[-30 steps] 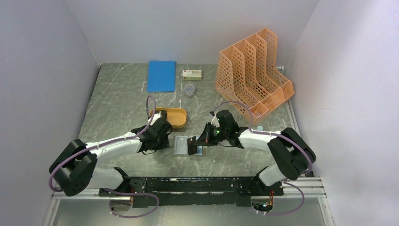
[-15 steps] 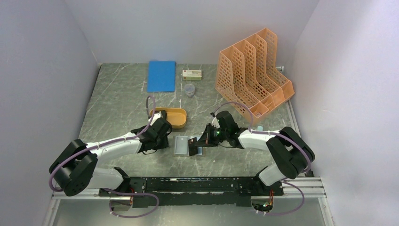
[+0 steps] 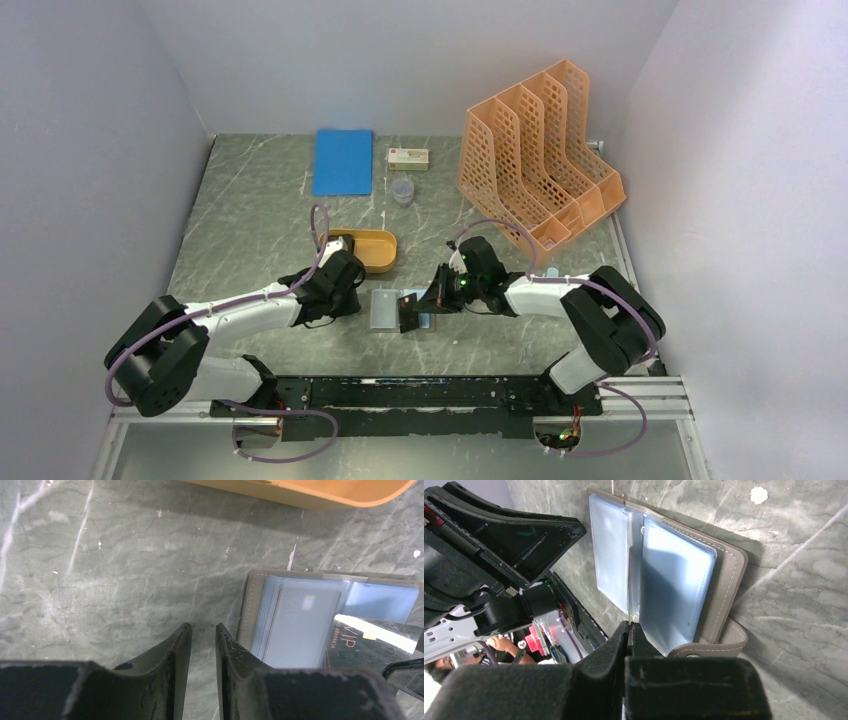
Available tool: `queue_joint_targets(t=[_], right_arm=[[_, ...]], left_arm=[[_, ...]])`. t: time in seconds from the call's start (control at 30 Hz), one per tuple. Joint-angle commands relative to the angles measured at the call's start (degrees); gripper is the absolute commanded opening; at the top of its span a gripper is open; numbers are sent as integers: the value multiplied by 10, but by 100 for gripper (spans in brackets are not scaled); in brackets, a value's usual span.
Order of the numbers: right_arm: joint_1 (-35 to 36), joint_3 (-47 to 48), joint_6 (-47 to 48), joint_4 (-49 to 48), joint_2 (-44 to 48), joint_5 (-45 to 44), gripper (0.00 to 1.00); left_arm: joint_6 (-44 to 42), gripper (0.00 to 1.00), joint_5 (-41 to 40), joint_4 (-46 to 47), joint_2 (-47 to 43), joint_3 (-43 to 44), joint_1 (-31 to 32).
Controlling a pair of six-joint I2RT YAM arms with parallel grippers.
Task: Put the credit cards into the card holder
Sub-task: Insert the credit card into the card holder.
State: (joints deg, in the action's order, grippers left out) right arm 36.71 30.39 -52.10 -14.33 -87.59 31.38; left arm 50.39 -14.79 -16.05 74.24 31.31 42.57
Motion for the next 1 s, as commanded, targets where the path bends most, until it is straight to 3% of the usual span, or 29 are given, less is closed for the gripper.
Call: queue_joint_targets(t=[0.0, 0.97], right_arm=[[-3, -8, -10, -29, -11, 15, 0], [-3, 1, -31, -97, -61, -18, 0]], left_arm=[[6, 30, 38, -2, 20, -23, -2], [6, 26, 55, 18, 34, -31, -3]])
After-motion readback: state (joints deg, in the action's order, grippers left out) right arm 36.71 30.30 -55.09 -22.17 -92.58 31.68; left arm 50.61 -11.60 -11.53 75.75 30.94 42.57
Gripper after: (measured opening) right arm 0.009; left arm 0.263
